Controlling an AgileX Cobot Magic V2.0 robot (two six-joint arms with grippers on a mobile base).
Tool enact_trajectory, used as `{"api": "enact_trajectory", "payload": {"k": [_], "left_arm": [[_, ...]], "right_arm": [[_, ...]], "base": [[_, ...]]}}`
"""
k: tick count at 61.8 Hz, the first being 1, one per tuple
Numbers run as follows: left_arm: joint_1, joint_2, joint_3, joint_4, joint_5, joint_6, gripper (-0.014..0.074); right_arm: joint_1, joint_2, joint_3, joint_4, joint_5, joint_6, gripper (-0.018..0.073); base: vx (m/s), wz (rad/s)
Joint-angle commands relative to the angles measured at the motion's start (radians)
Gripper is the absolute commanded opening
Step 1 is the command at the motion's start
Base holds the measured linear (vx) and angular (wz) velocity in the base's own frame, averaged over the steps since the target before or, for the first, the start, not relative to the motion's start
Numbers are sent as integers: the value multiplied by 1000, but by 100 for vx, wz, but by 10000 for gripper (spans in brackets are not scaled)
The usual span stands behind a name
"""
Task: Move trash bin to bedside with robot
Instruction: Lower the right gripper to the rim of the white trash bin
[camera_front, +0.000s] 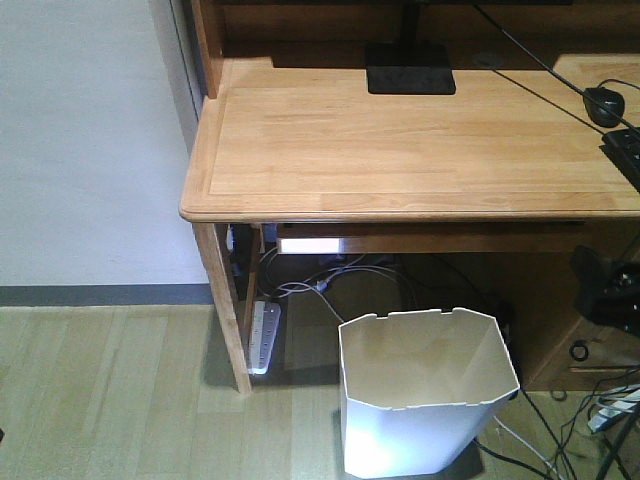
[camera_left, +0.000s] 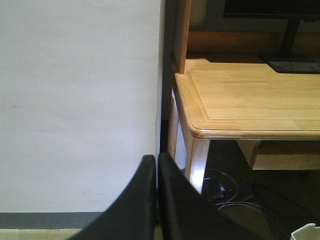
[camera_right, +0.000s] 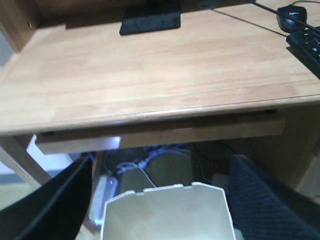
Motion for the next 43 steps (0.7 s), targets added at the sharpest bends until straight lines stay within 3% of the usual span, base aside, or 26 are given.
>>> {"api": "enact_trajectory", "payload": {"k": [1, 16, 23, 35, 43], "left_arm": [[-6, -10, 28, -9, -74, -8, -6], [-6, -10, 28, -9, -74, -8, -6], [-6, -10, 28, -9, -74, -8, -6], [-6, -10, 28, -9, -74, -8, -6], [-6, -10, 28, -9, -74, -8, -6]], "right_arm": [[-27, 78, -119, -27, 64, -23, 538], [-156, 344, -238, -16, 218, -67, 538], [-205, 459, -268, 50, 229, -191, 538], [-257, 680, -330, 285, 225, -490, 538], [-287, 834, -371, 372, 200, -636, 538]], "base": [[0, 0], [0, 0], [0, 0], [0, 0], [0, 0]]}}
